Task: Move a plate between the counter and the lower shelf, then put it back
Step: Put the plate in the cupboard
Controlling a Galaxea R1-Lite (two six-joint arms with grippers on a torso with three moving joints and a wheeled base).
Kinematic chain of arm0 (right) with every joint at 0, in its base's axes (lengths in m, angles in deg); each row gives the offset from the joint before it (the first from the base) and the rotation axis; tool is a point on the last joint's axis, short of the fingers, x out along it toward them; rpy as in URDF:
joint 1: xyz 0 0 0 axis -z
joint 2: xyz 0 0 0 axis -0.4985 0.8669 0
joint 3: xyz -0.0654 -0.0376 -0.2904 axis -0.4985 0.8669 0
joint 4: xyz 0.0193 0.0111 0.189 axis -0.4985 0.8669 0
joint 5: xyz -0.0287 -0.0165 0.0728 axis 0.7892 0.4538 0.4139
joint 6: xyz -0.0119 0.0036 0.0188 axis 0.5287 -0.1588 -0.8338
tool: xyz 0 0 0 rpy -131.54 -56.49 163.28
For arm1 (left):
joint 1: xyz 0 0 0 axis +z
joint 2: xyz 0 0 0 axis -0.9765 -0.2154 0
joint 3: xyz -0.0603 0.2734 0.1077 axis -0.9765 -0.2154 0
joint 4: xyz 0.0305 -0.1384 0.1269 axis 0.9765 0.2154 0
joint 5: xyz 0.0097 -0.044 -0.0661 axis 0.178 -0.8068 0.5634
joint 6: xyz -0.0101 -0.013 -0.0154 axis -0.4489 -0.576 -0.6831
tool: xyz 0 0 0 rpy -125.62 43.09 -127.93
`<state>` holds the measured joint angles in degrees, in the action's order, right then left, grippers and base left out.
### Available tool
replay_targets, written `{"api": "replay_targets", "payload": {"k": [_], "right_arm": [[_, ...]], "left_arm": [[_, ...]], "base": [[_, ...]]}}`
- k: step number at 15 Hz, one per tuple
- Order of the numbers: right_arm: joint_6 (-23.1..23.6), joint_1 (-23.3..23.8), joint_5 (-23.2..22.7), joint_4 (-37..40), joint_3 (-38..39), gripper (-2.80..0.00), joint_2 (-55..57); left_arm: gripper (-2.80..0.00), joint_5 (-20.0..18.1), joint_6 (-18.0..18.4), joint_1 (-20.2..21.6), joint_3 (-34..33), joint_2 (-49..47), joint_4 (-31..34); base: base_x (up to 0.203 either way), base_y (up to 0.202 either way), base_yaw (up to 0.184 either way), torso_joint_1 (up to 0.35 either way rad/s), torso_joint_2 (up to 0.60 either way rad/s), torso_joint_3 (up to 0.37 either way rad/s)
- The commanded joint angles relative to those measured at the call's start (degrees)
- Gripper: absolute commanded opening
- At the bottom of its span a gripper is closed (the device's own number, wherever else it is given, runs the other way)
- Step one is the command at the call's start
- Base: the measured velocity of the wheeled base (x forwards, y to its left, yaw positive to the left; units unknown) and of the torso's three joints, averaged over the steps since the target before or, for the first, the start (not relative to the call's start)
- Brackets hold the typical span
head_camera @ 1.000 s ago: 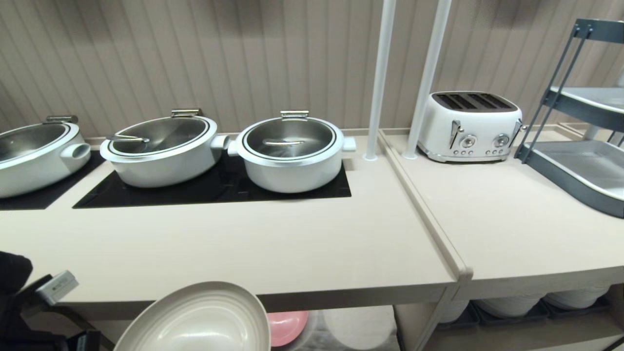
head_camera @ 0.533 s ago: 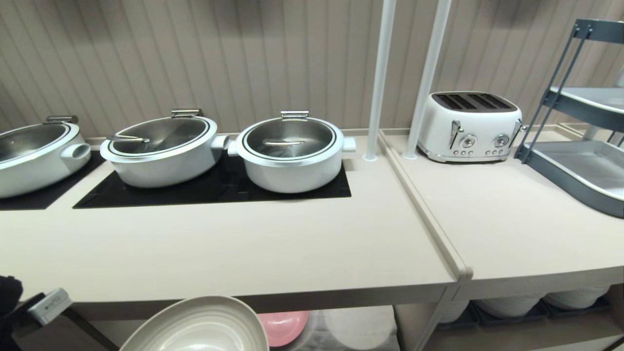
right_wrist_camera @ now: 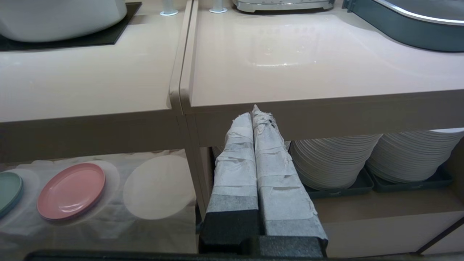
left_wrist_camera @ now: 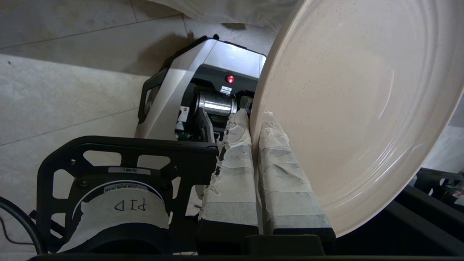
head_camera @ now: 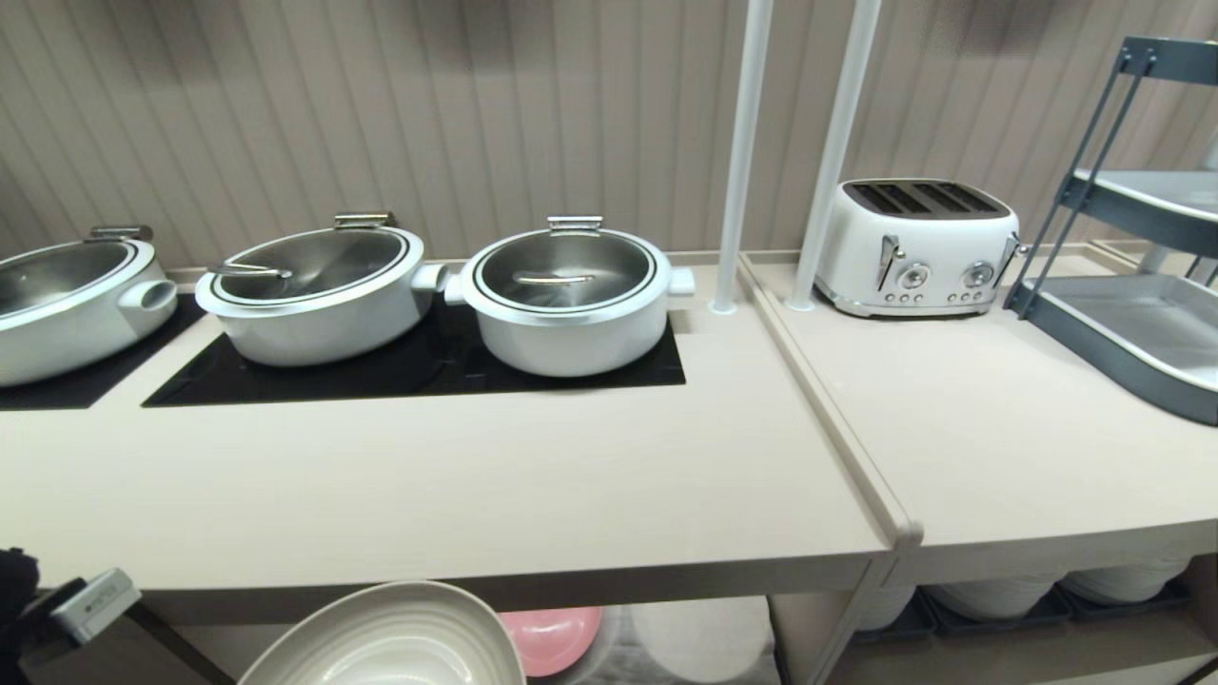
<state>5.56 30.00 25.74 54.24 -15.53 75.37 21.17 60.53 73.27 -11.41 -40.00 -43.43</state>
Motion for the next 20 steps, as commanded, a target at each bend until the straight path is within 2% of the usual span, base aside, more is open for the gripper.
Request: {"api": "replay_targets", "payload": {"k": [1,20], "right_arm": [[-0.02,-0.01,0.02,-0.05,0.0,-2.8,0.07],[-0.37,-0.01,0.02,-0.05,0.0,-2.8,0.07]], "left_arm": [[-2.8,-0.04,-0.18,-0.02,-0.11,-0.03,0.09],[-2.8,-0.92,-0.09,-0.19,-2.09,0.05,-0.08]], "base": [[0.0,0.0,0.0,0.0,0.0,0.0],[0.0,0.0,0.0,0.0,0.0,0.0]]}}
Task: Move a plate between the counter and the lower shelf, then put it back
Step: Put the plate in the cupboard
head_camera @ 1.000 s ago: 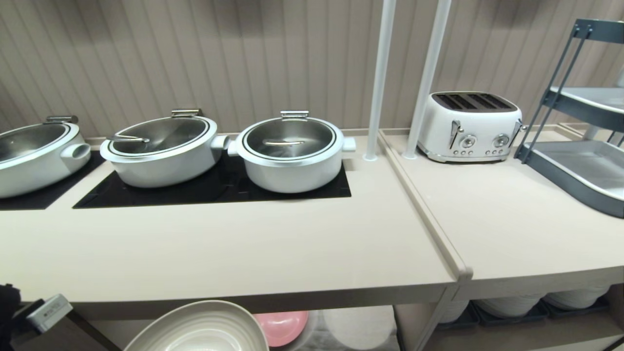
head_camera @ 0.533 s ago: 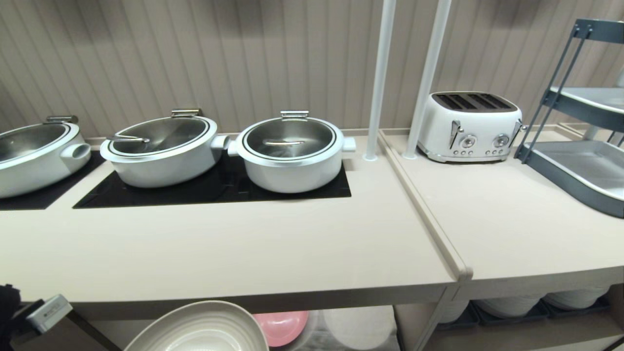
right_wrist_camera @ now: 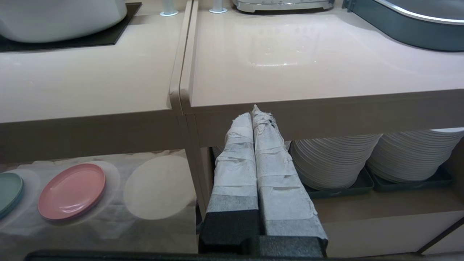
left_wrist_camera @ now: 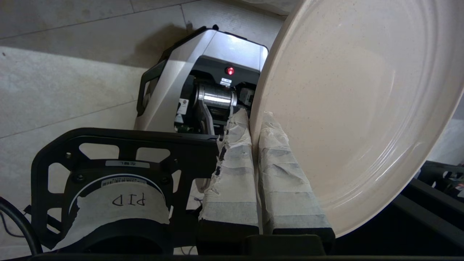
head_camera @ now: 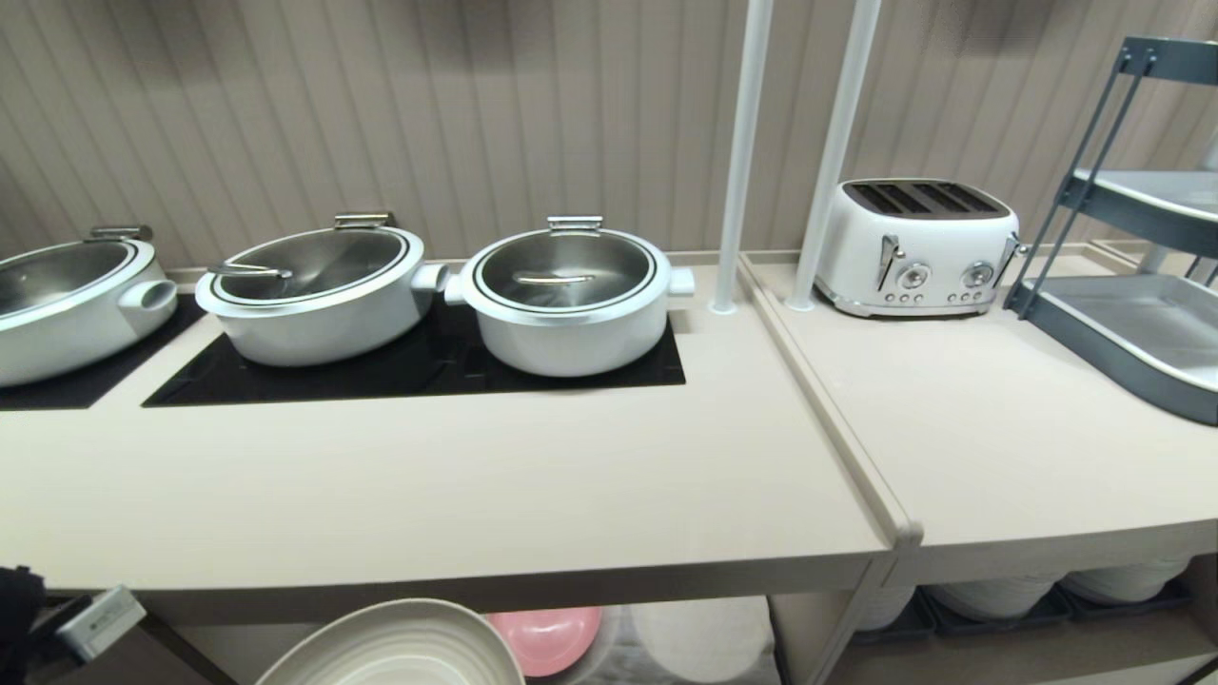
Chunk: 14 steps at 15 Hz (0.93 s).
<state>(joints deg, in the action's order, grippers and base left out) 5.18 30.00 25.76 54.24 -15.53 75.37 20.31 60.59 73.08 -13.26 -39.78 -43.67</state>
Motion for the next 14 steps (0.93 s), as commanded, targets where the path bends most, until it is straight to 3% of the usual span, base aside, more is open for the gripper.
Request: {"api": "replay_targets", "payload": {"k": [1,14], "right_arm": [[-0.95,-0.01,0.0,-0.05,0.0,-2.8,0.07],[-1.57,-0.01,0.11,-0.05,0.0,-2.8,0.07]], "left_arm": [[-2.8,-0.05,-0.15,0.0,-0.16,-0.17,0.16],[-2.8,-0.14,-0.15,0.0,-1.3,1.77,0.25]], "base": [[0.0,0.0,0.0,0.0,0.0,0.0],[0.0,0.0,0.0,0.0,0.0,0.0]]}}
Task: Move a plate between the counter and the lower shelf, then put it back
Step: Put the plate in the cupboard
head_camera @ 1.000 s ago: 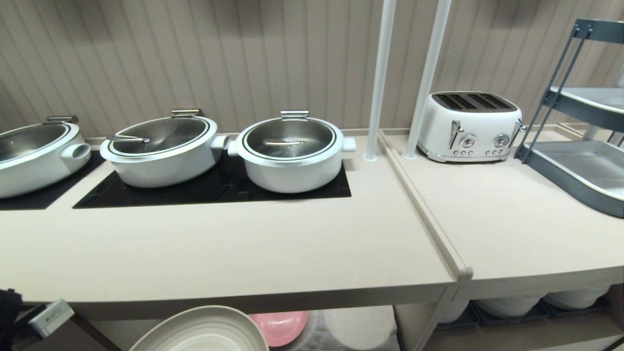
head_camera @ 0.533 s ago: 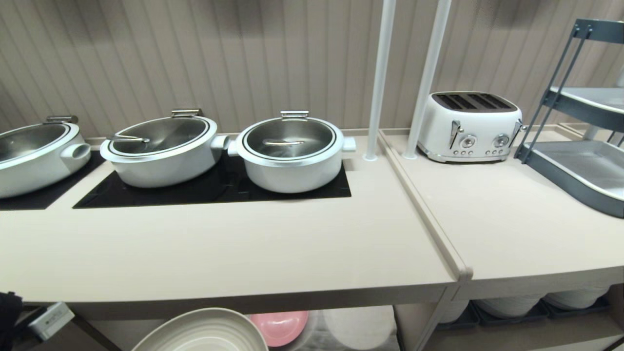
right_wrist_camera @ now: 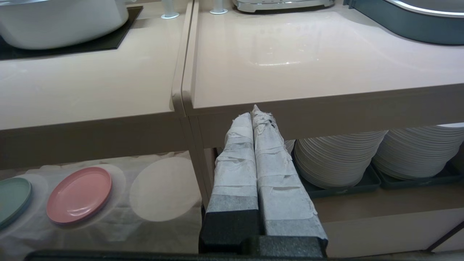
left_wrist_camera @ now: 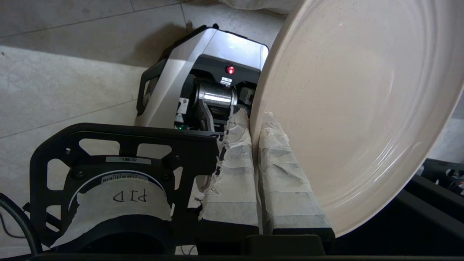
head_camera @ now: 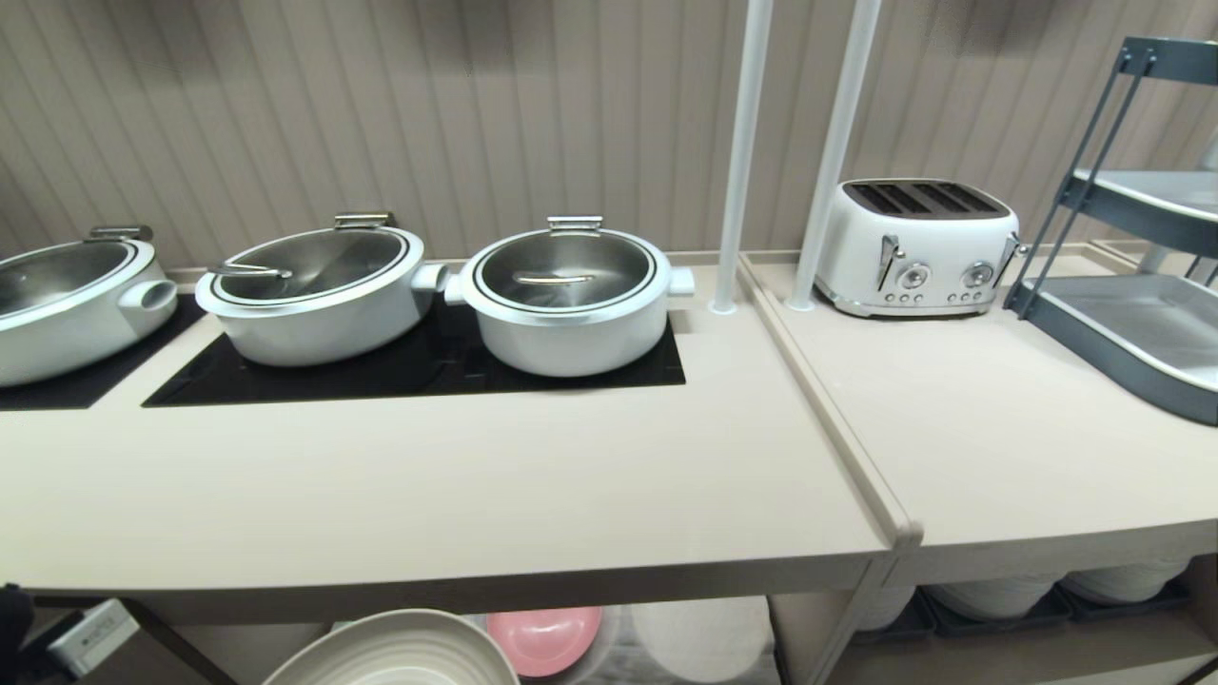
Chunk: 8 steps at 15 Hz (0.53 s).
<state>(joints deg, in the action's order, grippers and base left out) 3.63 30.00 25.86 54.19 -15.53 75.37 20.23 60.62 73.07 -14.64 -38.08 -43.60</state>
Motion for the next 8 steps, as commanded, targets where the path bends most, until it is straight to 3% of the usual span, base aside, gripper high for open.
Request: {"api": "replay_targets", "payload": {"k": [1,3,8], "right_arm": [[-0.01,-0.01,0.08,0.0,0.0,-2.8,0.07],[-0.19,-0.01,0.08,0.0,0.0,-2.8,0.07],[-0.19,-0.01,0.08,0.0,0.0,-2.8,0.07]], "left_arm": [[-2.8,-0.07,-0.17,0.0,0.08,0.14,0.18],[-2.8,0.02,-0.17,0.0,0.08,0.15,0.18],[-2.8,0.02,-0.22,0.0,-0.01,0.59,0.26]], "base": [[0.0,0.0,0.0,0.0,0.0,0.0],[0.0,0.0,0.0,0.0,0.0,0.0],[0.0,0.0,0.0,-0.136,0.3,0.148]]}}
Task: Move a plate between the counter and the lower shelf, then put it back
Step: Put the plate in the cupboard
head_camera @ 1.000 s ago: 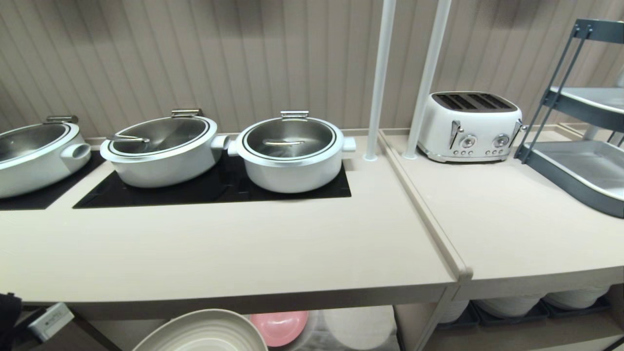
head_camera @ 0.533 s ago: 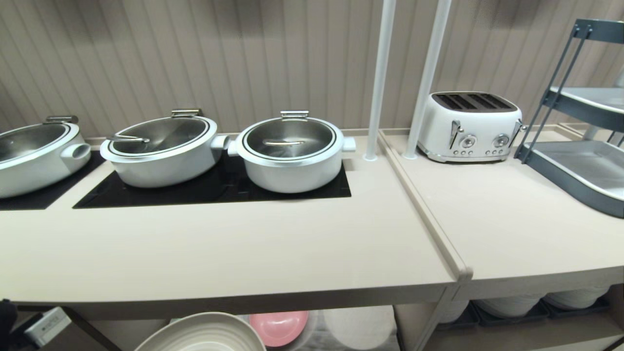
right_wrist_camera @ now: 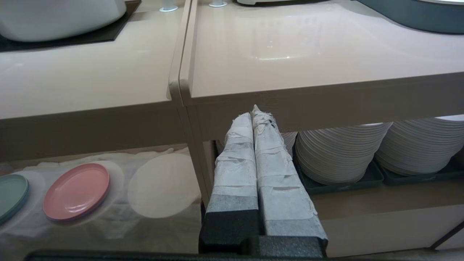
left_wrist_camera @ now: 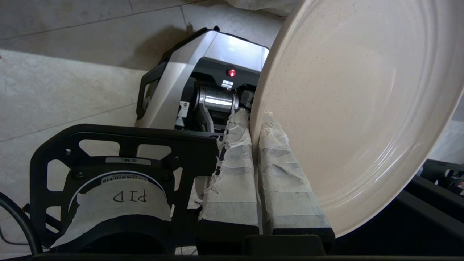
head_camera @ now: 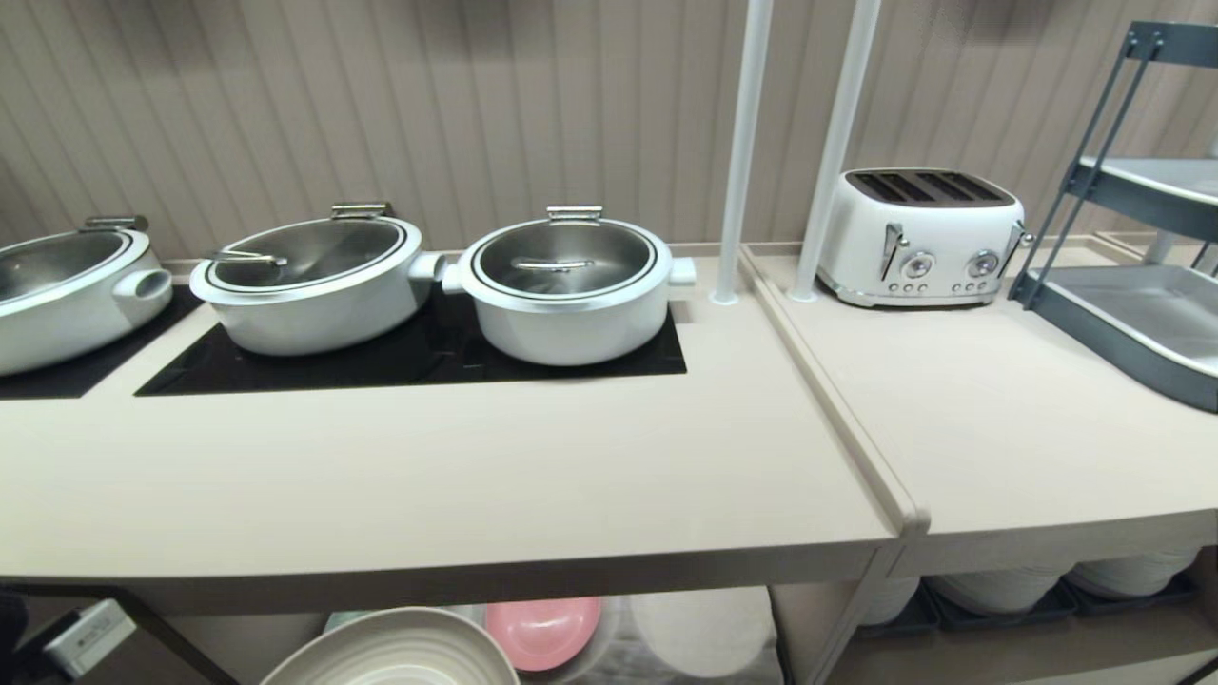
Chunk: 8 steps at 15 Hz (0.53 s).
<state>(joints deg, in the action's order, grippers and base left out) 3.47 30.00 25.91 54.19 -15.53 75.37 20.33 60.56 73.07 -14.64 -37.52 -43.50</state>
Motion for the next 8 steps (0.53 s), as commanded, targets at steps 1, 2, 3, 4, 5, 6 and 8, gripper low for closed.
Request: {"api": "replay_targets", "payload": {"k": [1,2,3,4,5,6,8], "right_arm": [[-0.03,-0.01,0.03,0.0,0.0,-2.8,0.07],[-0.03,-0.01,0.03,0.0,0.0,-2.8,0.07],[-0.03,-0.01,0.03,0.0,0.0,-2.8,0.07],[-0.03,-0.01,0.03,0.0,0.0,-2.8,0.07],[-0.03,-0.01,0.03,0.0,0.0,-2.8,0.07],[-0.03,-0.01,0.03,0.0,0.0,-2.8,0.07],[-0.03,-0.01,0.03,0.0,0.0,-2.8,0.07]], "left_arm": [[-2.8,-0.08,-0.17,0.0,-0.01,0.03,0.17],[-2.8,-0.08,-0.12,0.0,-0.01,0.03,0.17],[-2.8,-0.11,-0.21,0.0,-0.01,0.1,0.17],[-2.8,-0.09,-0.21,0.0,-0.01,0.12,0.17],[-2.8,-0.08,-0.21,0.0,-0.01,0.38,0.17],[-2.8,-0.17,-0.21,0.0,-0.01,0.38,0.17],[-2.8,-0.17,-0.21,0.0,-0.01,0.47,0.17]], "base": [[0.0,0.0,0.0,-0.144,0.29,0.16],[0.0,0.0,0.0,-0.149,0.34,0.178],[0.0,0.0,0.0,-0.148,0.32,0.168],[0.0,0.0,0.0,-0.146,0.31,0.163],[0.0,0.0,0.0,-0.147,0.32,0.173],[0.0,0.0,0.0,-0.147,0.32,0.173],[0.0,0.0,0.0,-0.156,0.34,0.174]]}}
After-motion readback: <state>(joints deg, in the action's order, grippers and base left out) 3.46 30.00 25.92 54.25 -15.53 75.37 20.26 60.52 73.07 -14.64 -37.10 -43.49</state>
